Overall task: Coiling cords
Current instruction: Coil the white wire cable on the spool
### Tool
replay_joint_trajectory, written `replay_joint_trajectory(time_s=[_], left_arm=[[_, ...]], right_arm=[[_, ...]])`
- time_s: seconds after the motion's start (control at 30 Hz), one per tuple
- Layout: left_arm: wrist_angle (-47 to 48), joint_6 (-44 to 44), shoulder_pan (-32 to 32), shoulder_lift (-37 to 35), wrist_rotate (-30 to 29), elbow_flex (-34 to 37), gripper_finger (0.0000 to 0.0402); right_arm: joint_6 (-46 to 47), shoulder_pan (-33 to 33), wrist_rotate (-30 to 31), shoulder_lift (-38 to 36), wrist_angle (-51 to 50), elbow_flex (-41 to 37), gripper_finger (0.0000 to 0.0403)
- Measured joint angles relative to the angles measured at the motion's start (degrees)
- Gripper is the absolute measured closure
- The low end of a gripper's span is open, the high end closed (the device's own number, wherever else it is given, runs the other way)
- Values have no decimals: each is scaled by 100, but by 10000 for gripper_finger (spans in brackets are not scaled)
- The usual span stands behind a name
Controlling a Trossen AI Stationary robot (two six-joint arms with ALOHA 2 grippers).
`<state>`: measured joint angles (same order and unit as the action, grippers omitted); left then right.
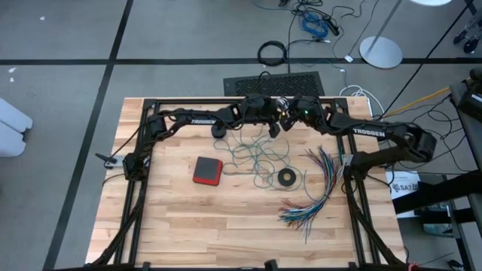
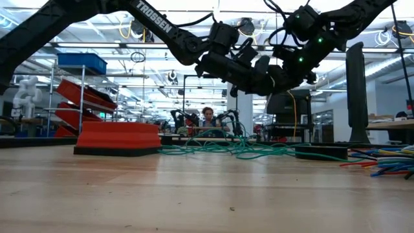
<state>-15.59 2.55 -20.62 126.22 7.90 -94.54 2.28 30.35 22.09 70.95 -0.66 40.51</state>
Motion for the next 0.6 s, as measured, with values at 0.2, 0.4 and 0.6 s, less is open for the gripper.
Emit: replay_joint_trajectory(time_s=[0.2,0.4,0.6], left_arm=[[142,-27,-55,-73,-63,2,393],[50,22,-155,-75,601,4,380],[65,162,-283,-75,1103,4,338]], right_arm=[[4,13,-228,-148,188,0,403],[136,44,-543,-154,241,0,403],[155,44,-586,-154,286,0,403]])
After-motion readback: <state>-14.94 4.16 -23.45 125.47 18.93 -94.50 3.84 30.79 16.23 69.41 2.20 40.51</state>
